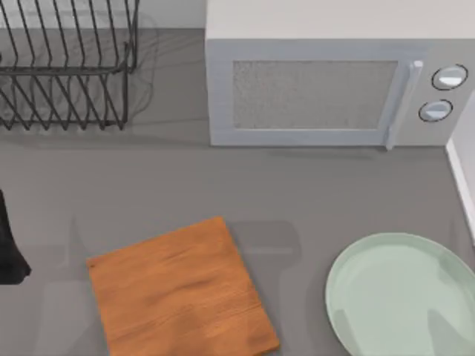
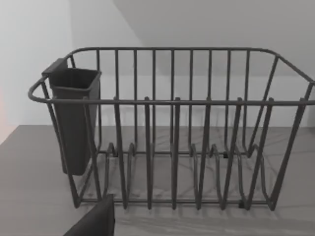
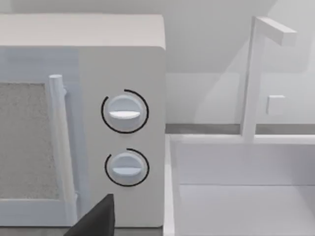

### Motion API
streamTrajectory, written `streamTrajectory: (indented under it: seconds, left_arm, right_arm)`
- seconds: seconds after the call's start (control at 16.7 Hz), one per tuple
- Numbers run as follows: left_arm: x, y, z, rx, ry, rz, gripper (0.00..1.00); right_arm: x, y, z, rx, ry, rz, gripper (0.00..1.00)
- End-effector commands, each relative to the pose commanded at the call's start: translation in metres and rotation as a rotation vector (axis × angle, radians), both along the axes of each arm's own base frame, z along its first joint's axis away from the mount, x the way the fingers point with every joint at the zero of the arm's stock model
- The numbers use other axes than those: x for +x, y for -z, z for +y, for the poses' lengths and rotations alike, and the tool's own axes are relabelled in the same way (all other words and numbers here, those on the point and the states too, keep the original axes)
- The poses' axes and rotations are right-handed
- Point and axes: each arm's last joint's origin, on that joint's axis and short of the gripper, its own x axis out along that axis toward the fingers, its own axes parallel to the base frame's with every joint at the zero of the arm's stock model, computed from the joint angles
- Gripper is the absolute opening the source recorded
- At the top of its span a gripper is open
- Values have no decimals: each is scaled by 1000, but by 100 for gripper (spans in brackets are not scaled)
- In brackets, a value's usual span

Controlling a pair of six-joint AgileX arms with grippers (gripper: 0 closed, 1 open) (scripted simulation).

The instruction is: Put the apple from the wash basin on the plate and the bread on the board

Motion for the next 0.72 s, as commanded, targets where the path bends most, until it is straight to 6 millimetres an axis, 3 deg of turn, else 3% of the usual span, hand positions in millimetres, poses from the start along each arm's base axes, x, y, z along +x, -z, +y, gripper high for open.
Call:
streamTrajectory:
  seconds: [0.24,0.42,0.72]
  left_arm:
    - [0,0,0,0,0,0,100]
    - [0,0,0,0,0,0,100]
    - [0,0,0,0,0,0,100]
  right_arm:
    - [4,-21,-3,-23,24,114,100]
    - [18,-45,-7,-48,51,286,100]
    - [74,-78,-23,-76,83,678,100]
